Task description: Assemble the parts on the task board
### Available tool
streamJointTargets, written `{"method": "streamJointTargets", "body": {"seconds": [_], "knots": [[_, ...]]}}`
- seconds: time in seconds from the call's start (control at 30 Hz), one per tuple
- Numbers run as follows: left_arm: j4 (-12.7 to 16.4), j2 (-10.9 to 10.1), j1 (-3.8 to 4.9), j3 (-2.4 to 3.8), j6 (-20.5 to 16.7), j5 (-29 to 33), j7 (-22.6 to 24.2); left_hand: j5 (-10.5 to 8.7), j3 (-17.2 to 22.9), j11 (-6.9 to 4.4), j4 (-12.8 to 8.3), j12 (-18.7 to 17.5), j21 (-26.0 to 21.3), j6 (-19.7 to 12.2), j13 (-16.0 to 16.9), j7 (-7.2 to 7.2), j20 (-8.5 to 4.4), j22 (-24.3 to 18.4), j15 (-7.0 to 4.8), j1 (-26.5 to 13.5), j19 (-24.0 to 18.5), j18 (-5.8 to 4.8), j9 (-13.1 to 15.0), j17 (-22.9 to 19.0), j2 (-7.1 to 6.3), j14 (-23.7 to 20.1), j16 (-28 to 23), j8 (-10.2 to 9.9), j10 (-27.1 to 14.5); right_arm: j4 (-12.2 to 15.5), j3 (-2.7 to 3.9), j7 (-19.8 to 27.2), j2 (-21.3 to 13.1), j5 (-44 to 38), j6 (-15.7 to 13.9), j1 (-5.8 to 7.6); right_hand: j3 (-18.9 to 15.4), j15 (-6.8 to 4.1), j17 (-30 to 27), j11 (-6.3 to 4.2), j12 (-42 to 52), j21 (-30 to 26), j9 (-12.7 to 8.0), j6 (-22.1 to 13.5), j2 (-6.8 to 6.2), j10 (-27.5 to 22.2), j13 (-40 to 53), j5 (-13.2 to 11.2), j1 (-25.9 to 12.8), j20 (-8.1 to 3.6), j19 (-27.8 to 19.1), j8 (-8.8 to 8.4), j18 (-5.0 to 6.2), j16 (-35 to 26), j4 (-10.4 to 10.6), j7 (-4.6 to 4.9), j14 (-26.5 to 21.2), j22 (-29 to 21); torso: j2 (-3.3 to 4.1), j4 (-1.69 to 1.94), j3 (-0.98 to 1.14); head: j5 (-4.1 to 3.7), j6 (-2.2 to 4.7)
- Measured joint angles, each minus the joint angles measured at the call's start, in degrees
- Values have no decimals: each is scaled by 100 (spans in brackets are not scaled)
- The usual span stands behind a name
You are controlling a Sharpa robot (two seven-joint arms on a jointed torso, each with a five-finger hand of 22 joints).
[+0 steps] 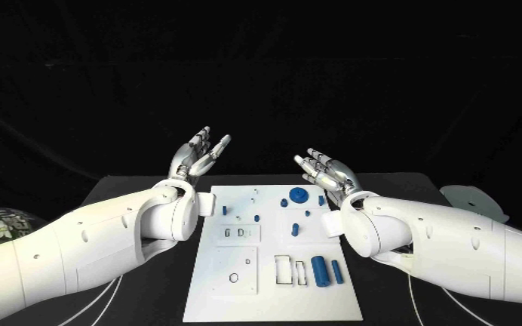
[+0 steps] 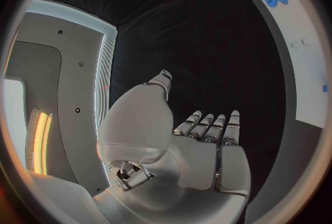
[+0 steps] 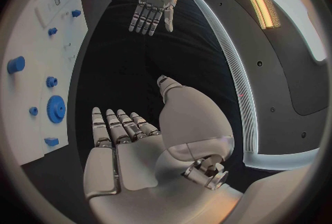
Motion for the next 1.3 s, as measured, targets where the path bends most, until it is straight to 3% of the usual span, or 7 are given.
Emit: {"method": "streamJointTargets", "body": {"seconds": [0.23, 0.33, 0.53, 0.7, 1.13, 1.27, 1.3], "knots": [[111, -93, 7, -5, 201, -89, 24, 20, 16, 229, 15, 177, 247, 662, 92, 29, 89, 123, 106, 379, 596, 0, 134, 188, 20, 854, 321, 218, 739, -87, -137, -287, 19, -378, 567, 154, 97, 56, 237, 80, 237, 355, 252, 957, -55, 1424, 108, -118, 823, 35, 890, 356, 2, 384, -323, 68, 1387, 149, 12, -4, 5, -3, -1], [273, -335, 23, -4, 257, -106, 67, 20, 35, 276, -4, 340, 510, 1167, 160, 63, 91, 248, 75, 531, 1257, 89, 241, 344, 12, 1605, 610, 399, 1420, -223, -87, -268, -87, -921, 492, 334, 167, 33, 336, 64, 333, 553, 361, 1418, -101, 2104, 150, -158, 1040, 37, 1428, 522, 0, 556, -453, 101, 2031, 222, 87, -10, 11, -16, -12], [462, -468, 22, -10, 333, -123, 104, 20, 161, 199, -130, 687, 1101, 2582, 258, 184, 68, 462, -133, 887, 2720, 323, 530, 661, -23, 3198, 1198, 911, 3161, -322, -84, -267, -148, -2105, 328, 417, 430, -90, 481, -32, 435, 913, 592, 2638, -270, 3462, 202, -265, 1352, 33, 2537, 904, 145, 852, -711, 206, 3255, 317, 238, -14, 26, -31, -8], [661, -616, 41, -7, 402, -154, 113, 20, 257, 103, -226, 763, 1353, 3319, 273, 306, 28, 513, -277, 1104, 3437, 491, 673, 808, -83, 3984, 1427, 1166, 4059, -358, -58, -310, -189, -2780, 285, 510, 806, -201, 534, -130, 435, 1066, 671, 3403, -417, 4191, 210, -301, 1494, 6, 3135, 1040, 178, 962, -801, 326, 3940, 319, 351, -7, 32, -52, 11], [1212, -1034, 169, -5, 561, -216, 88, 20, 518, -35, -297, 724, 1585, 4046, 289, 449, -110, 505, -474, 1336, 4257, 584, 762, 993, -242, 4877, 1582, 1300, 5050, -445, -9, -731, -227, -4572, 314, 779, 1691, -498, 724, -353, 345, 1369, 688, 4304, -948, 5208, 232, -335, 1374, -224, 4100, 1129, 266, 1167, -987, 513, 5108, 337, 631, 7, 25, -112, 49], [1398, -1128, 205, -4, 635, -230, 64, 20, 531, -45, -310, 724, 1591, 4064, 295, 467, -122, 500, -484, 1335, 4284, 584, 762, 1013, -242, 4921, 1582, 1300, 5077, -482, 0, -1096, -193, -5333, 506, 879, 1829, -620, 845, -446, 323, 1551, 718, 4492, -1043, 5496, 241, -366, 1338, -354, 4394, 1173, 265, 1278, -1069, 518, 5488, 414, 722, 30, 15, -147, 55], [1452, -1155, 214, -4, 653, -234, 59, 20, 531, -57, -310, 724, 1591, 4064, 295, 467, -134, 497, -484, 1336, 4295, 584, 762, 1017, -242, 4921, 1582, 1312, 5090, -496, 2, -1193, -177, -5522, 566, 901, 1905, -789, 1049, -563, 322, 1869, 759, 4691, -1171, 5811, 256, -422, 1293, -528, 4771, 1221, 265, 1477, -1145, 426, 6011, 570, 747, 37, 14, -154, 56]]}}
